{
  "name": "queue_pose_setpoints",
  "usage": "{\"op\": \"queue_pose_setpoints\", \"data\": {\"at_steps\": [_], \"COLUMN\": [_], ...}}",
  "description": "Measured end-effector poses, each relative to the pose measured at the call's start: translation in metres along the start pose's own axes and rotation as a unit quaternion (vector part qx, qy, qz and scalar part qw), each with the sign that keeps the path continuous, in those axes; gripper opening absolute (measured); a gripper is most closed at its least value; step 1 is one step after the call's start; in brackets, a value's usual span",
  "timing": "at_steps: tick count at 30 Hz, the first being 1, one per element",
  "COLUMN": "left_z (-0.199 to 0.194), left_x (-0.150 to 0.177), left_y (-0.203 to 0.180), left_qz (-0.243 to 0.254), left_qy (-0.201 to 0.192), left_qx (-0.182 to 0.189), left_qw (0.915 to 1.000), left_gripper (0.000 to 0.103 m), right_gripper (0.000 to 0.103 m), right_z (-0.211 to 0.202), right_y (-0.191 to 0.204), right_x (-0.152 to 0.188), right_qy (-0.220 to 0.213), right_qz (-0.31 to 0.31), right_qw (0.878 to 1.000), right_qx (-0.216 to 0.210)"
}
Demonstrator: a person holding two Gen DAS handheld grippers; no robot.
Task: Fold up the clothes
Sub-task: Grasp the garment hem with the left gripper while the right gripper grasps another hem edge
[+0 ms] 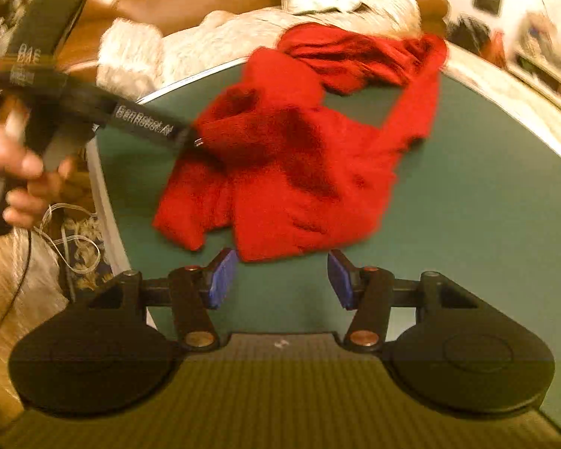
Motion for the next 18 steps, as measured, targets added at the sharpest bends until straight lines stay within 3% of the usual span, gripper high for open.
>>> {"op": "queue_pose_setpoints", "data": {"at_steps": [5, 12, 13, 14, 16, 18], "left_z": [0.001, 0.008, 0.01, 0.012, 0.011, 0.001], "left_x": [-0.004, -0.017, -0.019, -0.021, -0.024, -0.026], "left_y": [0.001, 0.007, 0.007, 0.008, 0.008, 0.002], "left_qz": [-0.019, -0.055, -0.055, -0.053, -0.052, -0.039], "left_qy": [-0.005, -0.017, -0.017, -0.016, -0.022, -0.042], "left_qx": [0.013, 0.038, 0.037, 0.034, 0.029, 0.033], "left_qw": [0.9997, 0.9976, 0.9977, 0.9979, 0.998, 0.9978], "left_gripper": [0.072, 0.072, 0.072, 0.072, 0.072, 0.072], "right_gripper": [0.062, 0.06, 0.037, 0.025, 0.015, 0.014], "right_z": [0.017, 0.047, 0.046, 0.046, 0.035, 0.021], "right_y": [0.029, 0.032, 0.029, 0.023, 0.009, -0.005], "right_x": [-0.011, -0.012, -0.013, -0.014, -0.017, -0.02], "right_qy": [-0.028, -0.051, -0.054, -0.051, -0.055, -0.064], "right_qz": [-0.041, -0.074, -0.066, -0.05, -0.019, 0.006], "right_qw": [0.998, 0.992, 0.992, 0.993, 0.994, 0.993], "right_qx": [0.034, 0.092, 0.096, 0.095, 0.092, 0.095]}}
Point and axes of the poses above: each gripper's, at about its wrist camera, not at the fingertips, and z roughly the way its jaws point, y to its left, x to its underside, the point moved 7 cm from there along z, roughly the way its jaws point, and after that the axes turned 9 degrees about z, right-handed, at the moved point
